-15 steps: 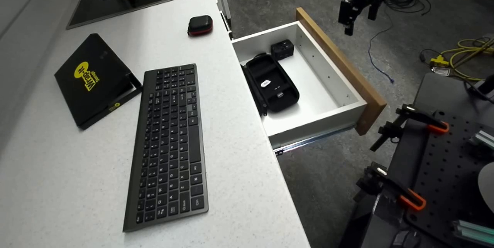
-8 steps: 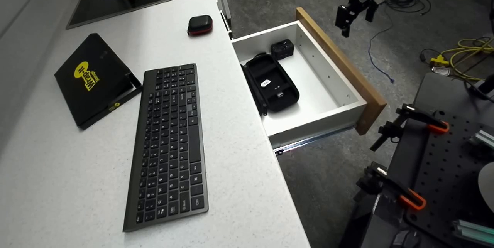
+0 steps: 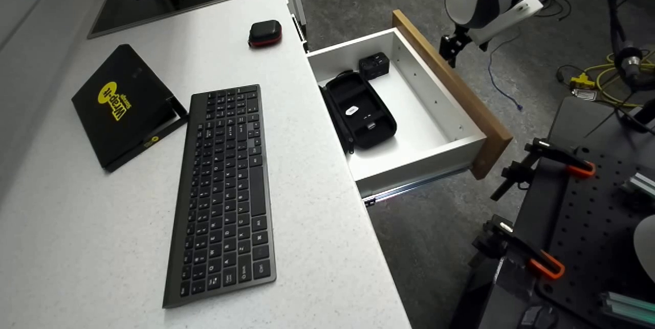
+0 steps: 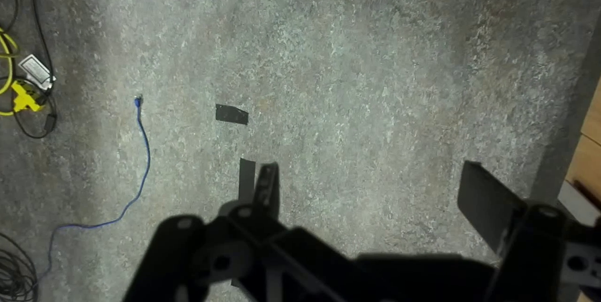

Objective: Completely close the top left drawer of the cupboard

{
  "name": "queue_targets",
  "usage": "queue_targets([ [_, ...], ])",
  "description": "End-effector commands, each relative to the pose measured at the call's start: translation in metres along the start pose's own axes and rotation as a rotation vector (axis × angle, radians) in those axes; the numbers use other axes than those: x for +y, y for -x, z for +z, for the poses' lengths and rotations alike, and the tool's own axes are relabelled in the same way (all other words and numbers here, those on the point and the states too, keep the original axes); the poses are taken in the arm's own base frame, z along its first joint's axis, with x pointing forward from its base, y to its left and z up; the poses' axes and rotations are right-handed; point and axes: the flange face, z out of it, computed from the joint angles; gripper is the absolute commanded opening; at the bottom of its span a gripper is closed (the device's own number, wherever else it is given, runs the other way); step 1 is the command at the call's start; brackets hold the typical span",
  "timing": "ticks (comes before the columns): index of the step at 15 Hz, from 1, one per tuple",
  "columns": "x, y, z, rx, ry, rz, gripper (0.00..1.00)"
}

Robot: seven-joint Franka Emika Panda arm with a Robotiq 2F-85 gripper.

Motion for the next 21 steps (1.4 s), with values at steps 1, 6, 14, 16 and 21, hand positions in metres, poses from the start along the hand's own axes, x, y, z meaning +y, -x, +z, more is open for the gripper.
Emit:
queue_targets([
  [1,-0.034,-0.016,0.028,-0.009,-0.050,0.029,1.00],
  [6,-0.078,-0.018,0.032,0.010,-0.136,-0.006,1.00],
  [14,-0.186,-0.019,-0.008,0.080,-0.245,-0.171,1.00],
  [16,-0.211,-0.023,-0.019,0.094,-0.264,-0.189,1.00],
  [21,-0.225,-0.021,-0.030,0.104,-0.267,-0.226,1.00],
])
